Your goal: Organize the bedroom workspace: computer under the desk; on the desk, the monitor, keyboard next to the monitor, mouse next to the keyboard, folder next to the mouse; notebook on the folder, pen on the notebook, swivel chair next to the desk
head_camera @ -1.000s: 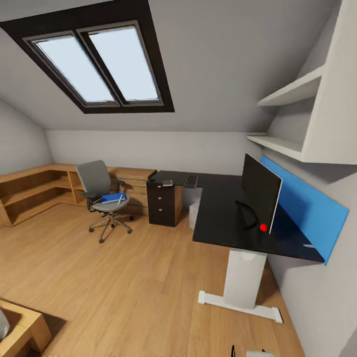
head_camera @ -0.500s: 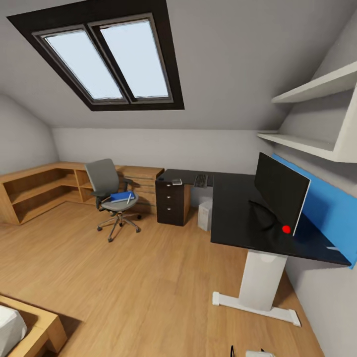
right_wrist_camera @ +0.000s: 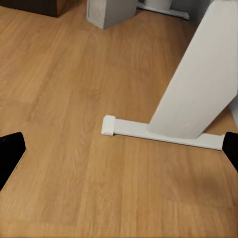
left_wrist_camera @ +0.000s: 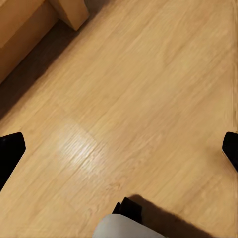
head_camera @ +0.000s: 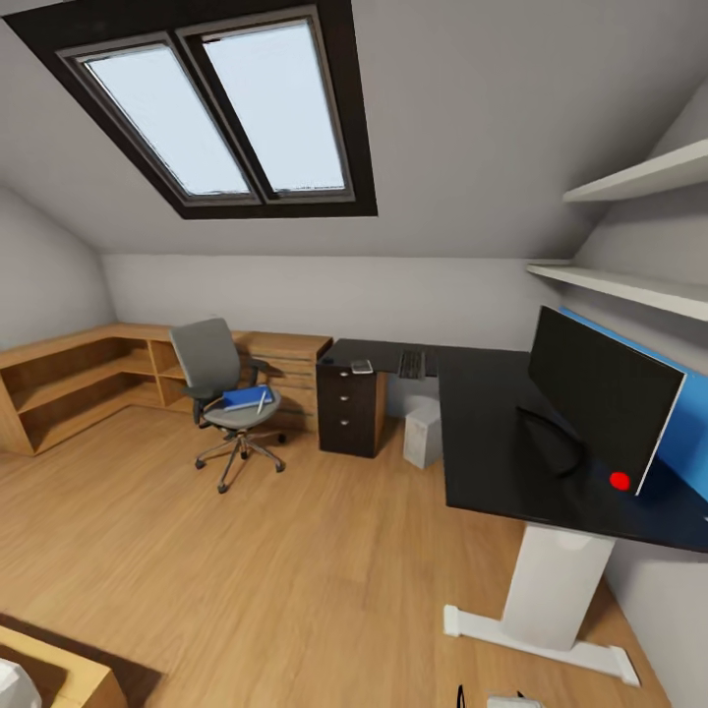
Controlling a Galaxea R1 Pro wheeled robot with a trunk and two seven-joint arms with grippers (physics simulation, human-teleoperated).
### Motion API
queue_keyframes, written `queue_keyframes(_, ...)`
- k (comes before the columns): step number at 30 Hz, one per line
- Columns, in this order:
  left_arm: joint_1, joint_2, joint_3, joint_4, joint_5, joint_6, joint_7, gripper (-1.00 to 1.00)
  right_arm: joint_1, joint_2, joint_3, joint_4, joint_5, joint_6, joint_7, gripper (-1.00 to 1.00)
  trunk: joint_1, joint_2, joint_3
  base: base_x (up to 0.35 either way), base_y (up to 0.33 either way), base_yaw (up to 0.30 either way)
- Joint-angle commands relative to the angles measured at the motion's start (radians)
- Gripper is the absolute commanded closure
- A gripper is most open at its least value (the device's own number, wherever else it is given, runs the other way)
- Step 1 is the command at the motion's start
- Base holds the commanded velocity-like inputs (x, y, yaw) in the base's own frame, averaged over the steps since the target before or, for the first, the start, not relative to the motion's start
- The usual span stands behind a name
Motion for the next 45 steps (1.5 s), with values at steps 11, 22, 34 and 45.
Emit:
queue_keyframes(11, 0.000, 0.001, -0.009, -0.002, 0.006, 0.002, -0.003, -1.00, -0.001, 0.000, 0.010, 0.001, -0.007, -0.003, 0.002, -1.00, 0.001, -0.001, -0.001, 0.319, 0.138, -0.008)
queue_keyframes(22, 0.000, 0.002, -0.008, -0.002, 0.006, 0.001, -0.007, -1.00, -0.001, 0.001, 0.009, 0.001, -0.007, -0.001, 0.033, -1.00, 0.001, -0.001, -0.009, 0.319, 0.148, -0.157)
queue_keyframes(34, 0.000, 0.002, -0.008, -0.002, 0.006, 0.001, -0.008, -1.00, -0.001, 0.001, 0.011, 0.001, -0.005, -0.003, 0.035, -1.00, 0.001, -0.001, -0.020, 0.319, 0.191, -0.005)
queue_keyframes(45, 0.000, 0.002, -0.009, -0.002, 0.006, 0.003, -0.008, -1.00, -0.001, -0.002, 0.008, 0.001, -0.004, -0.003, 0.035, -1.00, 0.001, -0.001, -0.021, 0.319, 0.185, 0.000)
